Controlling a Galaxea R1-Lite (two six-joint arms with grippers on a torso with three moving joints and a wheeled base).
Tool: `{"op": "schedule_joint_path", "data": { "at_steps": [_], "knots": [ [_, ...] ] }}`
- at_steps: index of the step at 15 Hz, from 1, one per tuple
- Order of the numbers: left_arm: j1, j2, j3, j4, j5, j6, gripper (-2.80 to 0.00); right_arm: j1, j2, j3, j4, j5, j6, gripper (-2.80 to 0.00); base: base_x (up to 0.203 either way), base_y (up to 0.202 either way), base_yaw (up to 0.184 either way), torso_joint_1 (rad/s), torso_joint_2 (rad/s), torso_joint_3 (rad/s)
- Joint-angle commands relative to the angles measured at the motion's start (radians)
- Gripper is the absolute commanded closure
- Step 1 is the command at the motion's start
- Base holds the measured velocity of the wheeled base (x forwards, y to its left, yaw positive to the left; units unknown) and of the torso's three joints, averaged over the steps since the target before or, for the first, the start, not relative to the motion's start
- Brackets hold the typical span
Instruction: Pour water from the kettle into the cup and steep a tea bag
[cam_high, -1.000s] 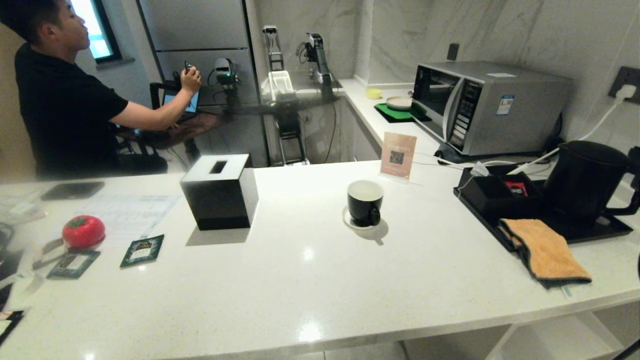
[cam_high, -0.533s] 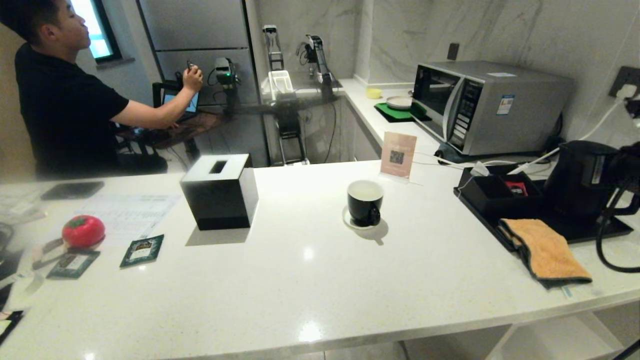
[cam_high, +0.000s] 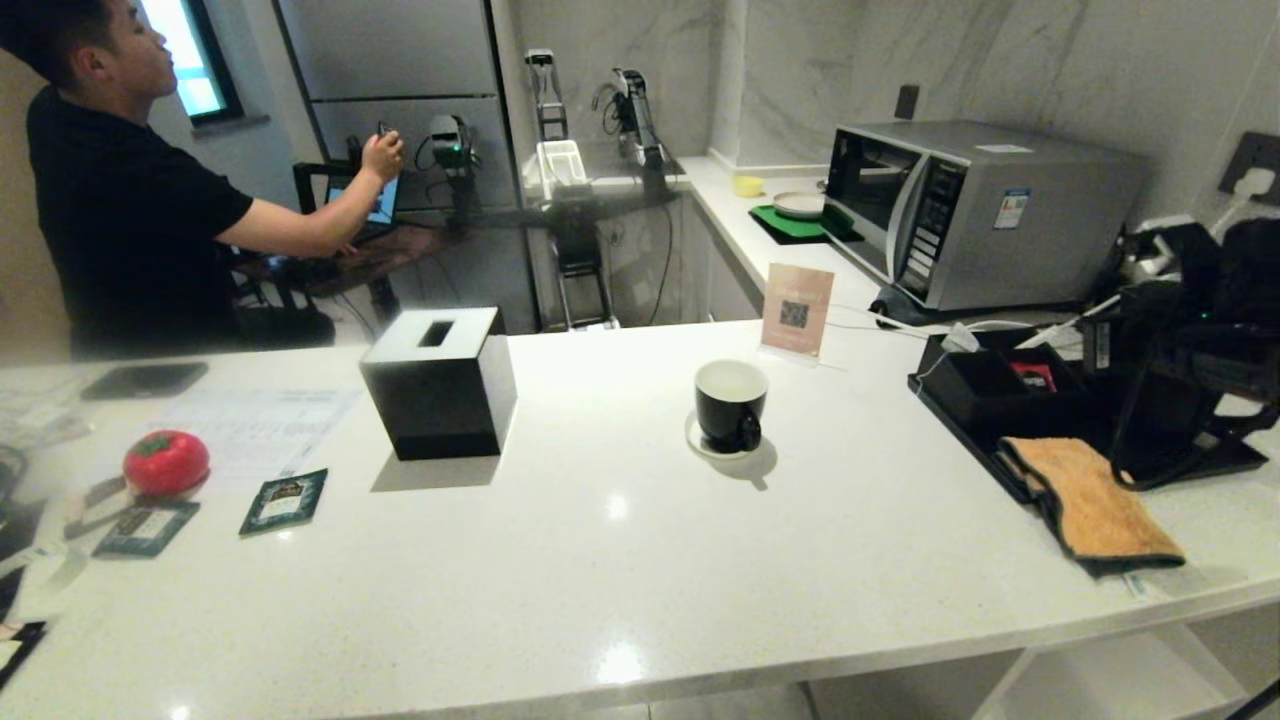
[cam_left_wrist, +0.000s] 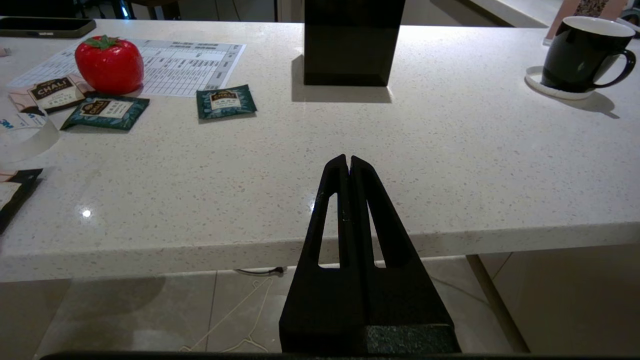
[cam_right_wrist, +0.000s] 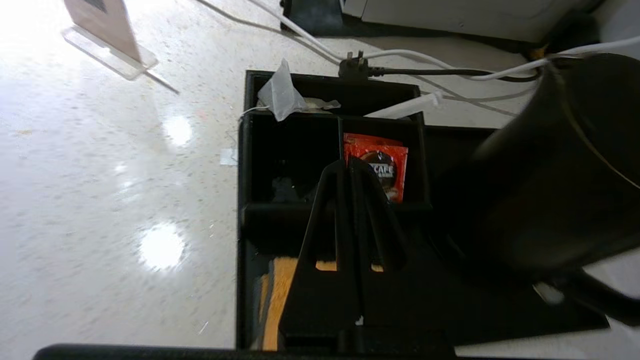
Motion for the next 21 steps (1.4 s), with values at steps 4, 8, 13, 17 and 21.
{"op": "schedule_joint_path", "data": {
  "at_steps": [4, 8, 13, 17, 21],
  "knots": [
    [0.0, 0.001, 0.0, 0.0, 0.0, -0.001, 0.0, 0.031, 0.182, -0.147, -0.003, 0.001, -0.009, -2.8, 0.0, 0.0, 0.0, 0.0, 0.0, 0.0],
    [0.0, 0.0, 0.0, 0.0, 0.0, -0.001, 0.0, 0.041, 0.256, -0.234, -0.012, 0.003, -0.009, -2.8, 0.0, 0.0, 0.0, 0.0, 0.0, 0.0],
    [0.0, 0.0, 0.0, 0.0, 0.0, -0.001, 0.0, 0.04, 0.286, -0.233, -0.058, 0.003, -0.006, -2.8, 0.0, 0.0, 0.0, 0.0, 0.0, 0.0],
    [0.0, 0.0, 0.0, 0.0, 0.0, -0.001, 0.0, 0.038, 0.304, -0.236, -0.097, 0.035, -0.006, -2.8, 0.0, 0.0, 0.0, 0.0, 0.0, 0.0],
    [0.0, 0.001, 0.0, 0.0, 0.0, -0.001, 0.0, 0.036, 0.339, -0.239, -0.177, 0.058, -0.005, -2.8, 0.0, 0.0, 0.0, 0.0, 0.0, 0.0]
  ]
}}
